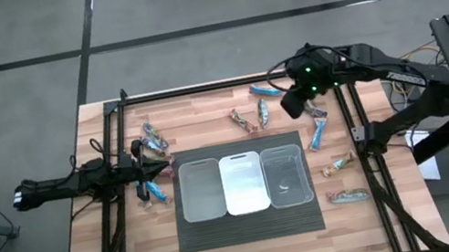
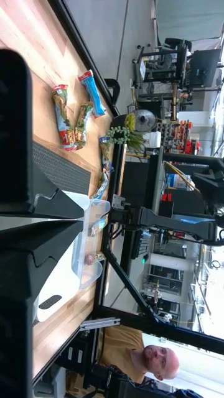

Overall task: Pick and place Granola Bars by type
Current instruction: Put the red granola bar into the gray bin

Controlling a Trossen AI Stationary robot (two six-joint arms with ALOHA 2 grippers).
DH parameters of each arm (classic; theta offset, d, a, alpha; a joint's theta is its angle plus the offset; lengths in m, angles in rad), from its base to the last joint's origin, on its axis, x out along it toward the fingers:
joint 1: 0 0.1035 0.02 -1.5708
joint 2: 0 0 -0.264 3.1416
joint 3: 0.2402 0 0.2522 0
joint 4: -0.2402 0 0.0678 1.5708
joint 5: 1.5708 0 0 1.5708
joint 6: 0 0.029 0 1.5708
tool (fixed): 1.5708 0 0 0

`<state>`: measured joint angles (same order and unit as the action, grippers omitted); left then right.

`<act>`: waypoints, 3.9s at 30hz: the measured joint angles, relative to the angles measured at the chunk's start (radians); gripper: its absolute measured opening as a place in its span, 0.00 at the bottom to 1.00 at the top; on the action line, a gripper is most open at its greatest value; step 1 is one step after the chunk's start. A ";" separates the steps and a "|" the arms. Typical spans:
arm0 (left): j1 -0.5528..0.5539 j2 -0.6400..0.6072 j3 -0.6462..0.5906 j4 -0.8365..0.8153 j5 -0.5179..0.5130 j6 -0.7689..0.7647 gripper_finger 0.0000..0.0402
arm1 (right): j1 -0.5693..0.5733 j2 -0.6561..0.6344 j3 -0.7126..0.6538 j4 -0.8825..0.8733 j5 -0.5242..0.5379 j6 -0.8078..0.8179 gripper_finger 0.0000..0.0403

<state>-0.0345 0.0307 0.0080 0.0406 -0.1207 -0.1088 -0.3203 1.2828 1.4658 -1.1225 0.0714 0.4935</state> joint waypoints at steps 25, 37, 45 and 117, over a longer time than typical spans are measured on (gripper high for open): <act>0.000 0.000 0.000 0.000 0.000 0.000 0.00 | -0.210 0.092 0.000 0.020 0.007 -0.160 0.02; 0.000 0.000 0.000 0.000 0.000 0.000 0.00 | -0.297 0.170 0.000 0.071 -0.027 -0.298 0.02; 0.000 0.000 0.000 0.000 0.000 0.000 0.00 | -0.329 0.231 0.000 0.149 -0.052 -0.394 0.02; 0.000 0.000 0.000 0.000 0.000 0.000 0.00 | -0.376 0.460 0.196 -0.045 -0.070 -0.685 0.51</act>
<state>-0.0345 0.0307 0.0082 0.0406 -0.1204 -0.1089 -0.6964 1.7424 1.6615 -1.1676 0.0018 -0.1911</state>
